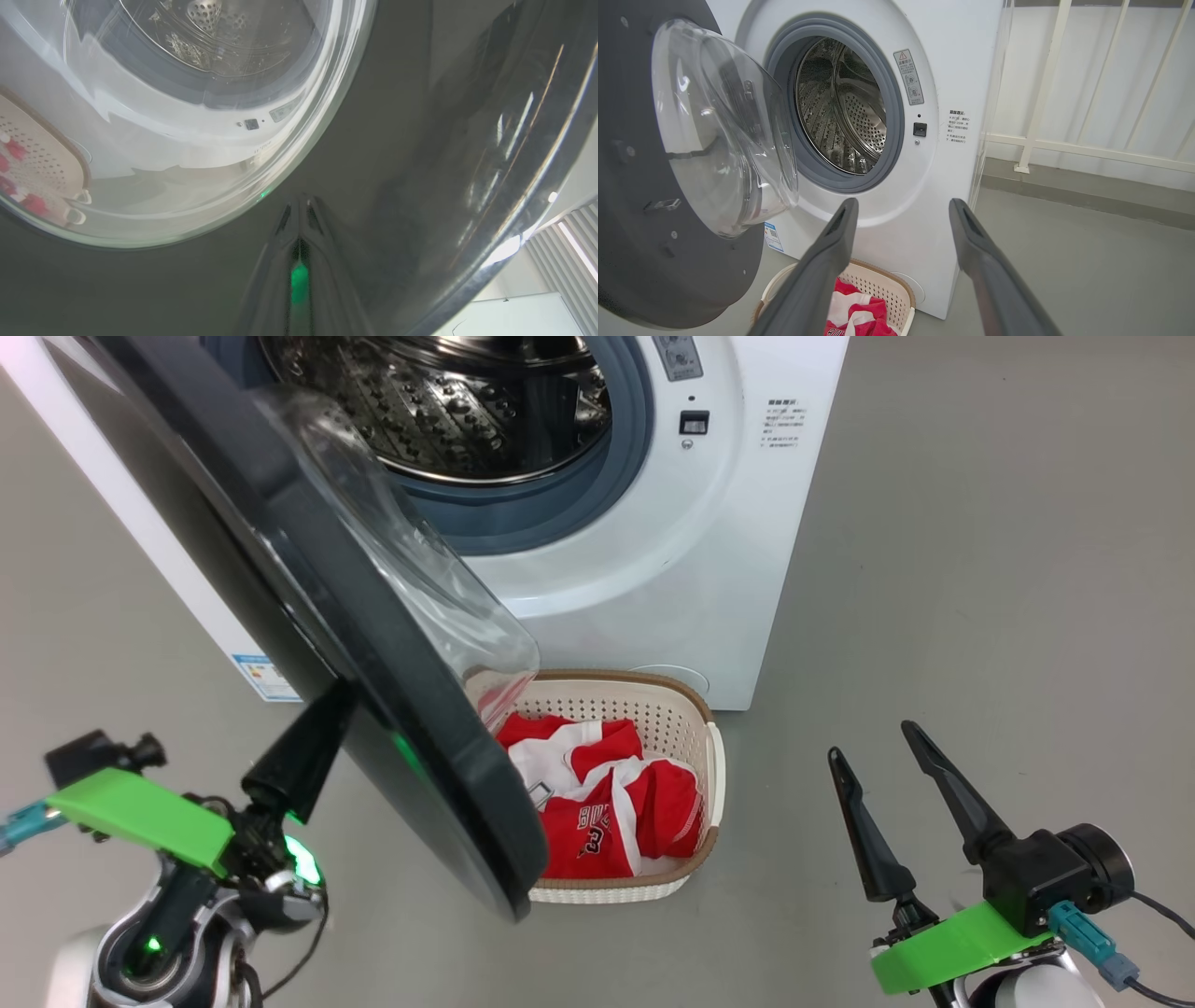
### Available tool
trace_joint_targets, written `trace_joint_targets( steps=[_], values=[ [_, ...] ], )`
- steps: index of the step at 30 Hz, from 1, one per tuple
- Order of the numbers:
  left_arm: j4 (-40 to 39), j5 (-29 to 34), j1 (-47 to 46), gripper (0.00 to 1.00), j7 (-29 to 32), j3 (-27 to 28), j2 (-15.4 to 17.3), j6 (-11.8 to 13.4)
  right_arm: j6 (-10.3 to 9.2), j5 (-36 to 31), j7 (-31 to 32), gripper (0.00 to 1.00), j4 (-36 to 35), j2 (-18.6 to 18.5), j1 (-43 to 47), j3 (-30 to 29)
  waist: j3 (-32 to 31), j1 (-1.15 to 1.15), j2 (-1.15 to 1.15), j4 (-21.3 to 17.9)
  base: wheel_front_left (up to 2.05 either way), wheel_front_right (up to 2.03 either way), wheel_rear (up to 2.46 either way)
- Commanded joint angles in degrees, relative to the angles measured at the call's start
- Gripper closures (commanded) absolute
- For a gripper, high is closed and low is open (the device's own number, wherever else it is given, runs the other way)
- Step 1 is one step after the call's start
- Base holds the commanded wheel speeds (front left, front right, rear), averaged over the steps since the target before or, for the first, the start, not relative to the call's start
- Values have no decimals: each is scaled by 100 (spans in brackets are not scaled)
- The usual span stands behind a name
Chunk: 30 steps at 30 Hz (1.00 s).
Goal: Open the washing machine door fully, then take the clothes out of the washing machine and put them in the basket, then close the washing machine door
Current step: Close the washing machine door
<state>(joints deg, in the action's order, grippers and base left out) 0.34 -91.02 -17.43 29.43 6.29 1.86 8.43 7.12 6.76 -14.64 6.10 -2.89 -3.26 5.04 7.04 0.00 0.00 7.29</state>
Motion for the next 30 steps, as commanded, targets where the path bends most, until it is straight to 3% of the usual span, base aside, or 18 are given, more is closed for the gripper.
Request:
trace_joint_targets(
  steps=[1,3,10,20,26,30],
  values=[
    [-208,66,-40,73,-67,176,104,-112,36,44,-36,0,-145,1,-184,109,5,0,0,5,0,0,0],
    [-216,160,-55,0,-197,231,123,-179,36,49,-36,0,-138,1,-196,109,8,0,0,10,0,0,0],
    [-254,921,-17,0,-755,285,395,-517,36,38,-36,0,-124,2,-237,89,3,0,0,-2,0,0,0],
    [-408,3332,286,0,-2105,-244,1028,-1266,36,31,-36,0,-121,2,-239,32,-79,0,0,-87,0,0,0],
    [-414,4834,602,0,-3081,-597,1353,-1375,36,5,-36,0,-153,2,-194,-35,-155,0,0,-178,0,0,0],
    [-427,5497,857,0,-3665,-732,1408,-1340,36,-7,-36,0,-180,2,-125,-97,-213,0,0,-236,0,0,0]
  ],
)
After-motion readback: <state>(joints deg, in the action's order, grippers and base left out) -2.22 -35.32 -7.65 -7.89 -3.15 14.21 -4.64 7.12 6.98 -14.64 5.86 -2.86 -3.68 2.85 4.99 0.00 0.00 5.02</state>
